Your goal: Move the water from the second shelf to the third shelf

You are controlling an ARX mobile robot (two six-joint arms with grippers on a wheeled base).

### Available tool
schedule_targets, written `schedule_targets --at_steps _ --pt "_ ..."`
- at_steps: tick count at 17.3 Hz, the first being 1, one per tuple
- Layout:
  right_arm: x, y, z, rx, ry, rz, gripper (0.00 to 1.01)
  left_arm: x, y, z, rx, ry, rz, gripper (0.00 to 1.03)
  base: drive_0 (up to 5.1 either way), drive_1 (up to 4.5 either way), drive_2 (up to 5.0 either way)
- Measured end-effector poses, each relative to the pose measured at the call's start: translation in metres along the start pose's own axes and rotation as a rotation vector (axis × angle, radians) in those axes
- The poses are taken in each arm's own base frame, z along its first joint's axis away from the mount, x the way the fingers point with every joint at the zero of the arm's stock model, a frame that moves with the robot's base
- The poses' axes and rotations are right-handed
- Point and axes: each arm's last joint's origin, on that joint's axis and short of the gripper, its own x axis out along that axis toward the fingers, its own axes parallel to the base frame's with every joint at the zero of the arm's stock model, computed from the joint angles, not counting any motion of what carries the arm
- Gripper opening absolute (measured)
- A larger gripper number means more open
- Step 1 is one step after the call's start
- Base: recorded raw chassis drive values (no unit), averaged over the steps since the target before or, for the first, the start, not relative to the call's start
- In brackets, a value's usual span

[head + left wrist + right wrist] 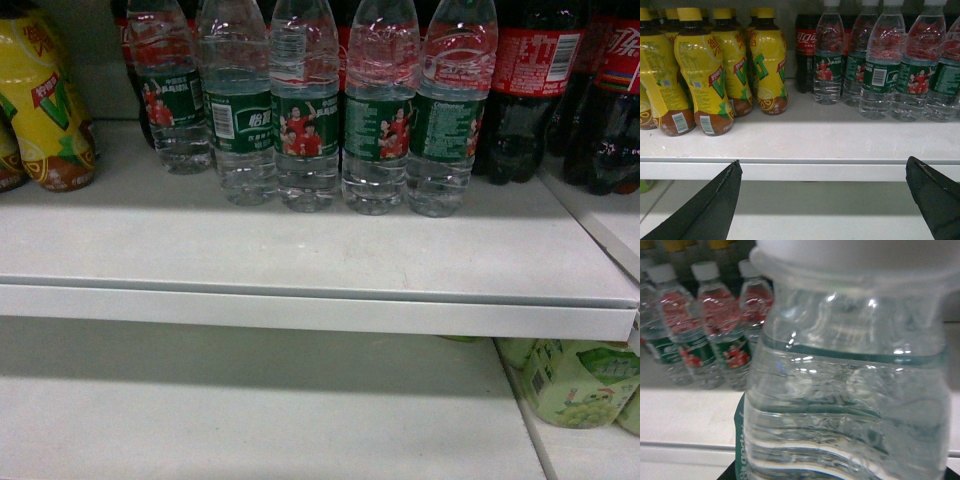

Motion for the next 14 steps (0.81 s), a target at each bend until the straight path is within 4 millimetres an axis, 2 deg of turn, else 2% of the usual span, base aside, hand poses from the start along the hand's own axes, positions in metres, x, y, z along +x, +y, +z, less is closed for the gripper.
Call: schedule_targets --at_steps 3,6,8,14 --pt "-0.01 -0.028 0.007 -0.017 -0.035 -0.126 0.43 0.0 0.0 0.0 0.0 0.0 0.0 0.98 0.0 0.0 0.0" --pt "-0.017 -0.05 0.009 0.0 -0.026 -0.169 0.42 0.0 0.0 0.0 0.0 0.0 0.0 0.98 0.0 0.0 0.0" --pt "-0.024 -0.052 0.01 0.016 -0.027 -0.134 0.42 0.0 0.0 0.0 0.0 0.0 0.0 0.98 0.0 0.0 0.0" --pt "-0.039 -0.04 0.009 0.044 0.015 0.038 0.42 0.0 0.0 0.0 0.0 0.0 0.0 0.98 0.0 0.0 0.0"
